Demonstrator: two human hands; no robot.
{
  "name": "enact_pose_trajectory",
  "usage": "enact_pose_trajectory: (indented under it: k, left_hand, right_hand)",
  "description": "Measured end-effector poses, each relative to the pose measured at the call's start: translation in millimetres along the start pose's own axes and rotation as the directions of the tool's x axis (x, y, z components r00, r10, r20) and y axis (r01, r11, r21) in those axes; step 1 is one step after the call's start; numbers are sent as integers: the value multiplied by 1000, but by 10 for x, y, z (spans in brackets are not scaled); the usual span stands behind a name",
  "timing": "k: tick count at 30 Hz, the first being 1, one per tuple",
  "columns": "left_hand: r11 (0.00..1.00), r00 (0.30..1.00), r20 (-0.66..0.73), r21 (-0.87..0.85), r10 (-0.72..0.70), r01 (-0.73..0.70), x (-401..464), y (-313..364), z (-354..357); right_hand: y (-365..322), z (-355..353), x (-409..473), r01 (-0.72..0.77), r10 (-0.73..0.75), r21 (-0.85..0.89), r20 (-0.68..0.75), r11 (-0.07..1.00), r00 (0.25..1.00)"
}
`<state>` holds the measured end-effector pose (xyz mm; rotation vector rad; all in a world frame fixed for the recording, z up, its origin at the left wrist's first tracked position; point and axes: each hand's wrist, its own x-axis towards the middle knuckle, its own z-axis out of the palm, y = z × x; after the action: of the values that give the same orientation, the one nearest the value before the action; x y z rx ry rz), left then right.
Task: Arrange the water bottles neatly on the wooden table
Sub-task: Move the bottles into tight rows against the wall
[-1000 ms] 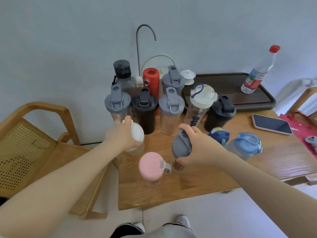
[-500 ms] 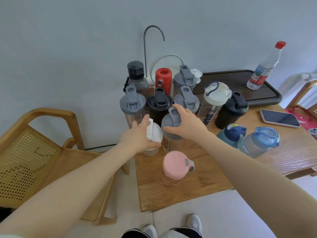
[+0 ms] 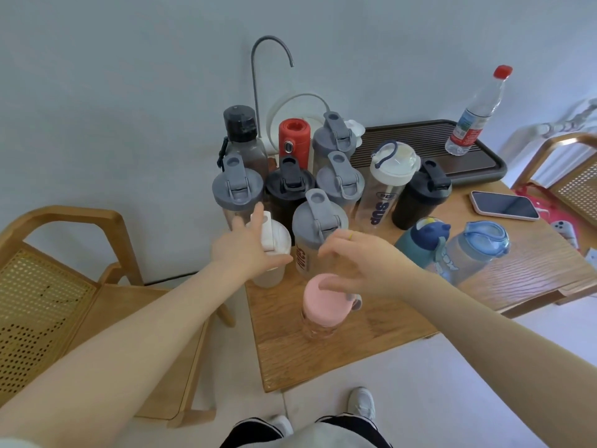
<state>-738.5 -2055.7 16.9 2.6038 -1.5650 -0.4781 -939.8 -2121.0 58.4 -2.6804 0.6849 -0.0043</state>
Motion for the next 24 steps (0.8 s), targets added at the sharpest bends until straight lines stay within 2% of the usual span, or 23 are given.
enact_pose_trajectory:
  k: [1,3,6,10,14,16,18,20,24]
  left_hand:
    - [998,998,-66,67,19,-14,-34,15,-13]
    - [986,972,-209,149,107,-77,-115,58,-46]
    - [960,896,-345,111,279,-257,-207,147,-93]
    - [851,689,-544,92,478,-517,-228,329,-96]
    - [770,603,-561,104,568,-629,-239,622,-73]
    - [752,599,-508,164,620,-639,-210,760,-25]
    - [740,619,-420,243,663,-628,-172,897,32]
    - [740,667,-322,325,672,-588,-147,1041,57]
    - [757,774,-206,463,598,-461,-77,1267,88]
  right_hand:
    - [5,35,-50,-9,14,-36,146,999,989]
    - [21,151,-124,9,24,-140,230,990,973]
    - [2,336,-166,-35,67,-160,197,987,978]
    - [91,355,-214,-130,144,-191,63,973,988]
    - [486,266,-221,-352,348,-104,-51,930,936]
    - [659,223,-156,-397,393,-32,-84,917,916]
    - [770,204,-58,-380,378,4,-113,925,919]
    - [862,217,52,-335,335,21,-144,942,931]
    - [974,171,159,-231,233,34,-144,972,962]
